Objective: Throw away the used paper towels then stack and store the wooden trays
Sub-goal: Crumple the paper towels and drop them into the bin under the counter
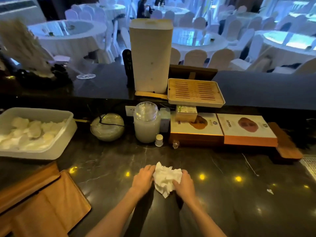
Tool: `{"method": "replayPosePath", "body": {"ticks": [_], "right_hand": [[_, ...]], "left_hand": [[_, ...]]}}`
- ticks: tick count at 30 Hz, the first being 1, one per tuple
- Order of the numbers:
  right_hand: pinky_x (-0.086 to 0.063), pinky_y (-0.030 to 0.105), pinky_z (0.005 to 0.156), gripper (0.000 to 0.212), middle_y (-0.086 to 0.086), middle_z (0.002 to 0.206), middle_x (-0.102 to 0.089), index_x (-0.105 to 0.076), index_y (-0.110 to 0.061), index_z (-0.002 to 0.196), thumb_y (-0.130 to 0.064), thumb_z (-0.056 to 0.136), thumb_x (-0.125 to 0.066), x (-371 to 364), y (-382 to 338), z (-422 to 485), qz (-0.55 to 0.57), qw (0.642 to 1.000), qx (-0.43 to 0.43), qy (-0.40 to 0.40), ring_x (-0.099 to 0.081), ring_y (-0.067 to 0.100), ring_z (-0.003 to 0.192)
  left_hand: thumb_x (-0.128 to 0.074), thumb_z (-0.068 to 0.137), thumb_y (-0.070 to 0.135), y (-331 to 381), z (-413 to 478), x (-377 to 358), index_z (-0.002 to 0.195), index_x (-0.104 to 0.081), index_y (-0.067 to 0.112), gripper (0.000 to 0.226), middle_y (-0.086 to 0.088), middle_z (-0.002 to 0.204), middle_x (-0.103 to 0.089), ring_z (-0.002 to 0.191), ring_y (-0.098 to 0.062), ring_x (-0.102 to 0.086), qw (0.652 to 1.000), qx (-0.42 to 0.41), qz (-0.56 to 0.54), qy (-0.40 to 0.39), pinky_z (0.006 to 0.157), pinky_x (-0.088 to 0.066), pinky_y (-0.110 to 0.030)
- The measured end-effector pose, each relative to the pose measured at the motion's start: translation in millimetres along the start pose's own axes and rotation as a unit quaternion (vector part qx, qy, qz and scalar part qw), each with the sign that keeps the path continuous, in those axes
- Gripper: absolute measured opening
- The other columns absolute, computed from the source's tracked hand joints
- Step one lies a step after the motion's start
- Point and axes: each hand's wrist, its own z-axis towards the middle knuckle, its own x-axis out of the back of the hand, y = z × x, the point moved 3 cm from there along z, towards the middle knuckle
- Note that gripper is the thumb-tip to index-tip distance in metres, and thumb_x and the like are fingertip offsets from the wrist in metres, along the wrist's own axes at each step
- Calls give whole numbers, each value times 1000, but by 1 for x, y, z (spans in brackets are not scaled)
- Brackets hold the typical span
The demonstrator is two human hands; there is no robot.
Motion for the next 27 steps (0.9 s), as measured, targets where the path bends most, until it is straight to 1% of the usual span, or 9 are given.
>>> {"method": "replayPosePath", "body": {"ticks": [3,7,13,17,19,21,23,25,27], "right_hand": [[-41,35,104,75,9,142,-44,-24,-16,147,-34,86,-63,-17,8,20,-51,999,0,-16,-43,28,129],[-39,32,102,80,2,141,-44,-14,-25,152,-41,89,-61,-22,18,32,-143,989,36,15,-42,22,127],[-47,30,88,42,5,118,-55,-51,-26,134,-17,93,-49,-4,44,40,-32,997,73,-15,-55,23,109],[-41,9,72,31,7,106,-58,-68,-20,112,-10,87,-51,2,46,24,55,996,70,-14,-51,8,90],[-41,9,70,27,8,103,-61,-71,-16,104,-7,86,-52,3,47,12,112,993,44,8,-52,9,88],[-47,21,72,23,7,99,-65,-70,-14,98,-4,87,-52,1,47,-3,171,985,23,11,-59,18,92],[-50,24,68,22,3,92,-67,-67,-18,91,-3,89,-52,-3,44,-20,223,975,14,-2,-63,21,89],[-54,30,69,23,2,92,-68,-66,-22,92,-5,90,-50,-9,38,-37,246,969,3,-10,-64,21,88],[-57,33,68,27,5,92,-67,-64,-24,90,-4,91,-47,-16,35,-50,247,969,-4,5,-64,21,85]], "left_hand": [[-52,95,22,12,29,-14,151,-23,25,63,-3,158,-26,141,-26,-31,998,-23,17,-56,113,-36,-44],[-55,91,30,21,48,-28,131,-46,19,43,-8,134,-53,124,-27,-48,997,-19,37,-65,103,-39,-37],[-57,91,14,7,37,-29,99,-53,19,10,-3,105,-53,102,-21,-47,991,-6,-128,-27,88,-42,-31],[-55,90,8,7,10,-23,103,-56,20,17,-3,104,-53,94,-16,-50,973,-4,-230,-8,79,-42,-20],[-59,88,10,6,-8,-19,111,-58,24,27,-1,103,-52,88,-8,-50,960,10,-279,12,74,-41,-15],[-59,86,4,4,-27,-14,114,-61,24,34,-3,104,-54,89,-7,-51,941,13,-338,19,78,-44,-13],[-57,86,-3,0,-48,-10,101,-70,27,36,0,101,-61,97,-14,-59,906,11,-424,8,90,-50,-26],[-55,90,-1,-4,-68,-7,89,-76,31,38,7,93,-71,93,-12,-68,859,24,-511,5,87,-56,-36],[-51,94,2,-12,-83,-5,95,-73,19,28,-4,97,-73,88,-15,-71,804,61,-591,33,82,-59,-38]]}}
